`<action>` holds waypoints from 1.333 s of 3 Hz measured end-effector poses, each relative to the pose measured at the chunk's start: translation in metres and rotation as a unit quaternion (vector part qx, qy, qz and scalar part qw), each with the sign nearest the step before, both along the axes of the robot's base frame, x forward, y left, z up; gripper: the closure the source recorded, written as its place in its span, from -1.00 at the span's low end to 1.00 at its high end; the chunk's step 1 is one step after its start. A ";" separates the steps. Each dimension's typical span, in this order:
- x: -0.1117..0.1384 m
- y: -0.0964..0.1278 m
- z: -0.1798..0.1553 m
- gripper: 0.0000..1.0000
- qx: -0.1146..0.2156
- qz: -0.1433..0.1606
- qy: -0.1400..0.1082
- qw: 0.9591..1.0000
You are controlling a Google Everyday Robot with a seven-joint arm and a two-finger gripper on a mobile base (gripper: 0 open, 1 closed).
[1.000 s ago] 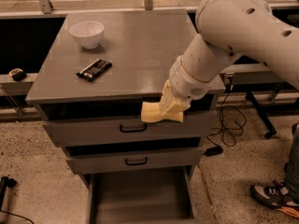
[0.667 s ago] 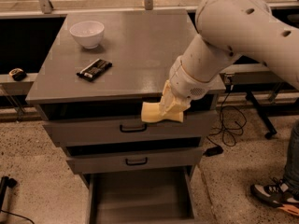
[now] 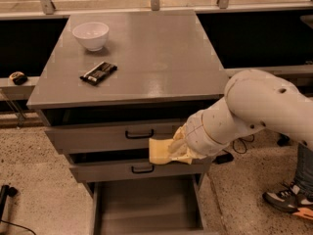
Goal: Place sponge into bottom drawer
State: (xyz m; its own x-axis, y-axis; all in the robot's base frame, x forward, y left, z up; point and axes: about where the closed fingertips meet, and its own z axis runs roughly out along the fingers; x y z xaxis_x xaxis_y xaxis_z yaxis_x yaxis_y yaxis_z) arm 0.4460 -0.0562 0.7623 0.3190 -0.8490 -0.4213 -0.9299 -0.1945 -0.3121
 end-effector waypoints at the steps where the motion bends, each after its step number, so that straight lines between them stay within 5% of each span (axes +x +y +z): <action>1: 0.000 0.001 -0.002 1.00 0.001 0.000 0.000 1.000; 2: 0.001 0.015 -0.041 1.00 0.010 -0.006 -0.010 1.000; 3: -0.019 0.049 -0.133 1.00 -0.008 0.016 -0.007 1.000; 4: -0.012 0.058 -0.167 1.00 0.019 0.015 -0.033 0.999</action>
Offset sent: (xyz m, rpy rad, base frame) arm 0.0073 0.0545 -0.1663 0.0862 -0.0829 -0.0604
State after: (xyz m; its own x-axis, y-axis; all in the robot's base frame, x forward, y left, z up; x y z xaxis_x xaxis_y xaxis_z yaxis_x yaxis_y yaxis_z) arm 0.4341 0.0019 0.5951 0.3728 -0.8224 -0.4297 -0.9010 -0.2100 -0.3797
